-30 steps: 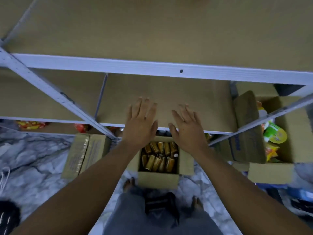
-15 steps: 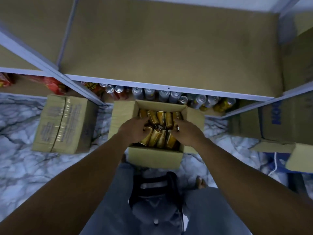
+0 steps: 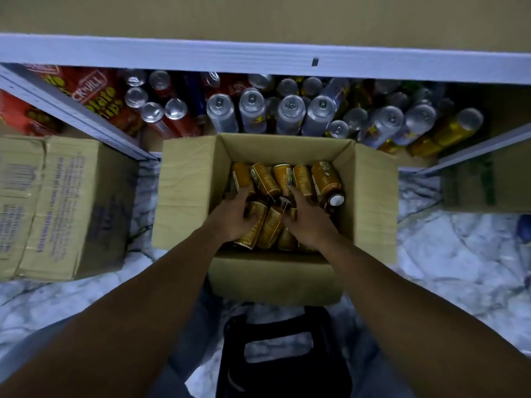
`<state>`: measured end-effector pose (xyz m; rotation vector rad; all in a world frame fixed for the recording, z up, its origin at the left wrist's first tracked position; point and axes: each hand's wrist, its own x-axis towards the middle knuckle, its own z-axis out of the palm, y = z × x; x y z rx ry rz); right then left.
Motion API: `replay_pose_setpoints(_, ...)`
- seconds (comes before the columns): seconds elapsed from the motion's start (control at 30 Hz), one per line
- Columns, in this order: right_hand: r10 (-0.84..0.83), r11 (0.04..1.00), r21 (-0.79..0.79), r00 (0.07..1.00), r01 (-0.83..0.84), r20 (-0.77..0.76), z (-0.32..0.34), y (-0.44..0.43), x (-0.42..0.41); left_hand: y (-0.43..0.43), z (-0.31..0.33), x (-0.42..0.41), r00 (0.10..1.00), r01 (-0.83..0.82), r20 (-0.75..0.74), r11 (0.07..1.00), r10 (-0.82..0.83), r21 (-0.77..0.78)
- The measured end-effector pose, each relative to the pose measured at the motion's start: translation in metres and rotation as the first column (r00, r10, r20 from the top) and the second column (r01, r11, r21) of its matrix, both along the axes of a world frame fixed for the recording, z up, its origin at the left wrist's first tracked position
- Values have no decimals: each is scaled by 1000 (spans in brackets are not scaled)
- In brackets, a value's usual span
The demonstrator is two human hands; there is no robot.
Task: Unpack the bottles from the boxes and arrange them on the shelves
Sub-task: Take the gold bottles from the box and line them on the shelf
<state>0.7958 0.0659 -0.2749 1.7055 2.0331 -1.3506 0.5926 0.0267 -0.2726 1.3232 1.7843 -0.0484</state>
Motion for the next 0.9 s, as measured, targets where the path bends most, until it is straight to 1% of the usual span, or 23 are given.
replay_pose_setpoints(0.1,-37,999,-29,999,36,-16,-32,-2,-5,5,-26,1,999,-8,35,1000,8,-8)
replay_pose_setpoints(0.23,-119,991,-70,991,115,-57,-57,-7,-7,6,-49,5,996,-42,81,998,46,-41)
replay_pose_setpoints(0.47,-261,963,-112,952,245,-158,-79,-5,-10,13,-70,4,992,-98,75,995,98,-6)
replay_pose_setpoints(0.57,-327,943,-133,925,305,-194,-83,-6,-14,11,-74,8,984,-141,112,990,140,8)
replay_pose_setpoints(0.73,-450,892,-198,845,407,-289,-83,-7,-14,6,-73,10,947,-263,195,965,256,14)
replay_pose_setpoints(0.9,-555,832,-258,722,492,-413,-74,-2,-7,5,-64,10,897,-376,268,926,353,40)
